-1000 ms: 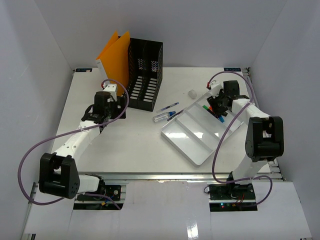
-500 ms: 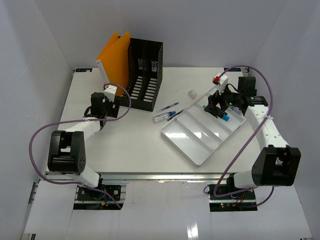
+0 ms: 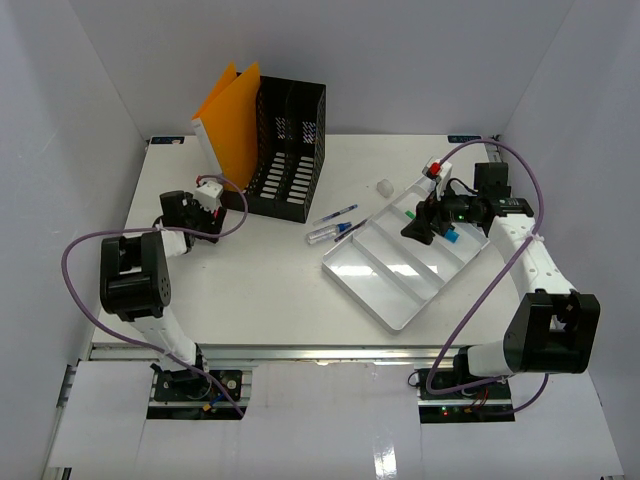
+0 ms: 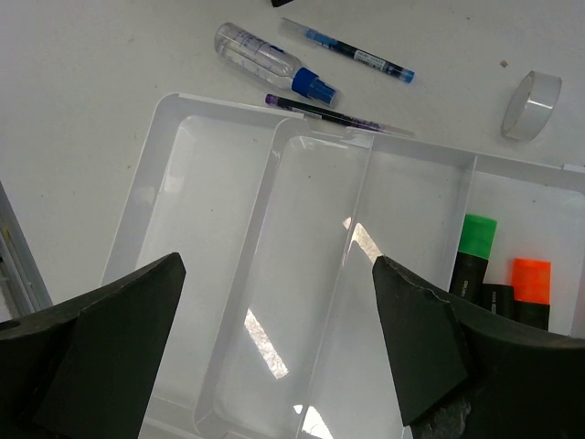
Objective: Organize the desk
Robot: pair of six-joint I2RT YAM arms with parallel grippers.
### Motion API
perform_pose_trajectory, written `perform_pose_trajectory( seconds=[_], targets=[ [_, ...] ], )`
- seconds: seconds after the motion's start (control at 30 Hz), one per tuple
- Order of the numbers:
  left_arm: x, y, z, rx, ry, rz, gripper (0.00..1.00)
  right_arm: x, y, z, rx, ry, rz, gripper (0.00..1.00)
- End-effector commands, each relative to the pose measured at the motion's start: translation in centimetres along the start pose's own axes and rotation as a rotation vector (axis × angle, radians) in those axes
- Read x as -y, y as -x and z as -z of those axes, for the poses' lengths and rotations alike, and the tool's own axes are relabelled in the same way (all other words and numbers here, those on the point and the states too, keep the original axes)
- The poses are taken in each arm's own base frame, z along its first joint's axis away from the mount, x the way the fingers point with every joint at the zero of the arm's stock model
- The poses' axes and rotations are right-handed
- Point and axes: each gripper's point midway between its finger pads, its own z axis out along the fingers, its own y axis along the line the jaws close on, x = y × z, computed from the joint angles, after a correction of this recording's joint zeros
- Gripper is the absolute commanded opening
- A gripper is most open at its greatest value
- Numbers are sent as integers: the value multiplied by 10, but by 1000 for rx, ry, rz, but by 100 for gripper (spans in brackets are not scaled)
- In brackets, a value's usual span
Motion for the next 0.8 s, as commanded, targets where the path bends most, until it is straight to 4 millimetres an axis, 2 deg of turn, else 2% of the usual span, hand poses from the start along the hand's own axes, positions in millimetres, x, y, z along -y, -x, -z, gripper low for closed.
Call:
perform_pose_trajectory(
  seconds=[0.0, 0.17, 0.3, 0.5, 0.6, 0.67, 0.77],
  targets=[
    [12, 13, -11, 28, -185, -19, 80, -8, 12, 6, 46, 25, 37, 90],
    [1, 19, -20, 16, -209, -12, 77, -7, 13, 13, 69, 17, 29, 90],
    [0, 22, -19, 19, -210, -7, 77, -5, 14, 16, 75, 10, 28, 90],
    [19, -4, -13, -44, -257, 43, 72, -6, 13, 16, 76, 16, 23, 90],
    [28, -17, -9, -101, -283, 94, 58, -7, 13, 16, 79, 17, 27, 90],
    [32, -22, -6, -134, -290, 126, 39, -7, 14, 17, 81, 19, 28, 90],
    [35, -19, 1, -133, -288, 168, 27, -8, 14, 17, 83, 22, 28, 90]
  ],
)
